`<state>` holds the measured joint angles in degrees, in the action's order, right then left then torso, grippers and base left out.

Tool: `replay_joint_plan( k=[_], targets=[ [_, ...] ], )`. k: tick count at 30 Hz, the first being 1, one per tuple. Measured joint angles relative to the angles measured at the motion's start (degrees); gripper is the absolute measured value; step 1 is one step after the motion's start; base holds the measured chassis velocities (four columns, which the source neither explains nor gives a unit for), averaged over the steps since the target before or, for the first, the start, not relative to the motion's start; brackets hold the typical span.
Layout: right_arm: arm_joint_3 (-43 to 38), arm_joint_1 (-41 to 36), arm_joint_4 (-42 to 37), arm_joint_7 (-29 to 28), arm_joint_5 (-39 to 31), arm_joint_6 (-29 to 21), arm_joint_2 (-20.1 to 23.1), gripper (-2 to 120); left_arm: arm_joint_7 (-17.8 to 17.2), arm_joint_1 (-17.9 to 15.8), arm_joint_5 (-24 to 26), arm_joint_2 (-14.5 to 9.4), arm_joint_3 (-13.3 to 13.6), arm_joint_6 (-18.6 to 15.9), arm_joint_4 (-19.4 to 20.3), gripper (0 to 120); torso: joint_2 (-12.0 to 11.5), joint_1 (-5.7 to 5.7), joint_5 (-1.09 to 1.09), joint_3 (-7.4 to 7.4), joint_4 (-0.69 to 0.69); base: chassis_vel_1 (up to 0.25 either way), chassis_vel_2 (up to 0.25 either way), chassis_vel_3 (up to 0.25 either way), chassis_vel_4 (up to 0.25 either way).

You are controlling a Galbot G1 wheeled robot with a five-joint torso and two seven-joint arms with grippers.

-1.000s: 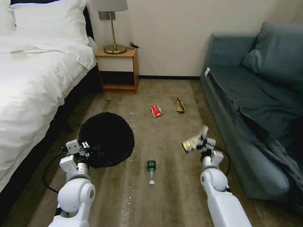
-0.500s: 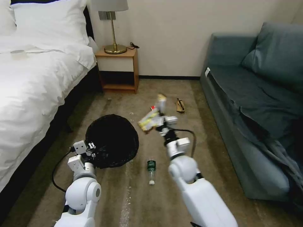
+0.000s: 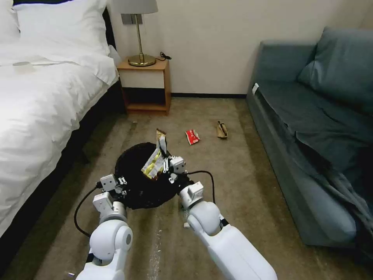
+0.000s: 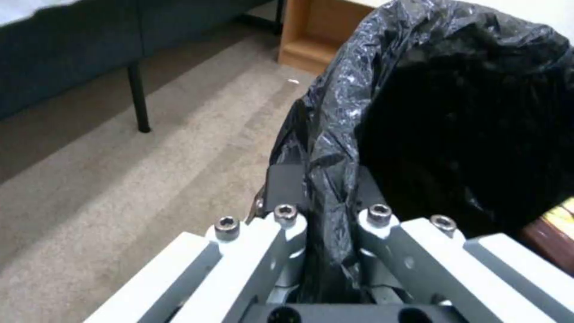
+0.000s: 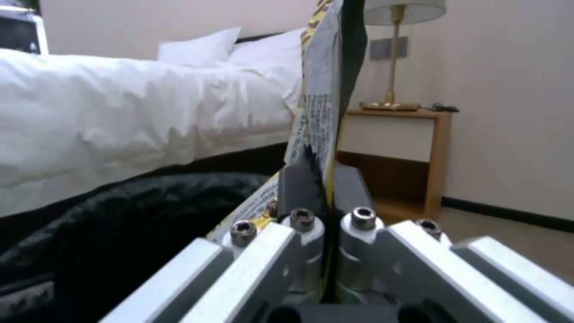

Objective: Pick up the trash bin, then pick up the garbage on the floor and place it into the trash bin.

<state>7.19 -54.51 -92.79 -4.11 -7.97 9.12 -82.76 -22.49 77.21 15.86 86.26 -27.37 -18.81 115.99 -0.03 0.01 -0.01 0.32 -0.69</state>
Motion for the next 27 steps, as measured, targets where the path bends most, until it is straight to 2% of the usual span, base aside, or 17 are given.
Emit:
replay_joint_plan(
  k=[2,9,10,12,13,15,16,18,19,21,22,24,25,27],
  targets=[
    [0.00,-0.17,0.00,0.30,0.03,0.02,-0.07,0,0.01,0.13,-0.26,0.17,0.19,0.01,0.00,4,0.00,0.00,-0.01,0.00,0.00,0.000,0.000,0.000,0.000],
    [-0.08,-0.94,-0.05,1.46,0.42,0.18,-0.14,27,0.02,-0.30,-0.97,0.56,0.40,0.15,-0.26,4,0.00,0.00,0.00,0.00,0.00,0.000,0.000,0.000,0.000],
    [-0.08,-0.94,-0.05,1.46,0.42,0.18,-0.14,27,0.02,-0.30,-0.97,0.56,0.40,0.15,-0.26,4,0.00,0.00,0.00,0.00,0.00,0.000,0.000,0.000,0.000],
    [-0.19,-1.16,-0.14,1.47,0.41,0.19,-0.14,39,0.02,-0.42,-1.01,0.57,0.27,0.15,-0.54,4,0.00,0.00,0.00,0.00,0.00,0.000,0.000,0.000,0.000],
    [-0.19,-1.16,-0.14,1.47,0.41,0.19,-0.14,39,0.02,-0.42,-1.01,0.57,0.27,0.15,-0.54,4,0.00,0.00,0.00,0.00,0.00,0.000,0.000,0.000,0.000],
    [-0.25,-1.34,-0.37,1.44,0.36,0.18,0.00,48,0.02,-0.43,-1.03,0.50,0.09,0.16,-0.57,4,0.00,0.00,0.00,0.00,0.00,0.000,0.000,0.000,0.000],
    [-0.25,-1.34,-0.37,1.44,0.36,0.18,0.00,48,0.02,-0.43,-1.03,0.50,0.09,0.16,-0.57,4,0.00,0.00,0.00,0.00,0.00,0.000,0.000,0.000,0.000],
    [-0.34,-1.23,-1.17,0.93,0.04,-0.07,0.50,62,0.04,-0.42,-0.99,0.15,-0.38,0.16,-0.56,4,0.00,0.00,0.00,0.00,0.00,0.000,0.000,0.000,0.000],
    [-0.34,-1.23,-1.17,0.93,0.04,-0.07,0.50,62,0.04,-0.42,-0.99,0.15,-0.38,0.16,-0.56,4,0.00,0.00,0.00,0.00,0.00,0.000,0.000,0.000,0.000],
    [-0.52,-0.26,-1.98,-0.25,-0.98,-0.79,1.40,70,0.04,-0.35,-0.82,-0.23,-0.78,0.16,-0.41,4,0.00,0.00,0.00,0.00,0.00,0.000,0.000,0.000,0.000],
    [-0.52,-0.26,-1.98,-0.25,-0.98,-0.79,1.40,70,0.04,-0.35,-0.82,-0.23,-0.78,0.16,-0.41,4,0.00,0.00,0.00,0.00,0.00,0.000,0.000,0.000,0.000],
    [-0.66,2.23,-2.54,-2.75,-3.58,-2.66,3.29,82,0.04,-0.16,-0.51,-0.72,-1.22,0.16,-0.09,4,0.00,0.00,0.01,0.00,0.00,0.000,0.000,0.000,0.000],
    [-0.66,2.23,-2.54,-2.75,-3.58,-2.66,3.29,82,0.04,-0.16,-0.51,-0.72,-1.22,0.16,-0.09,4,0.00,0.00,0.01,0.00,0.00,0.000,0.000,0.000,0.000],
    [-0.69,4.95,-2.45,-5.61,-6.15,-5.20,4.84,92,0.06,-0.02,-0.30,-0.96,-1.61,0.19,0.05,4,0.00,0.00,0.00,0.00,0.00,0.000,0.000,0.000,0.000]
  ],
)
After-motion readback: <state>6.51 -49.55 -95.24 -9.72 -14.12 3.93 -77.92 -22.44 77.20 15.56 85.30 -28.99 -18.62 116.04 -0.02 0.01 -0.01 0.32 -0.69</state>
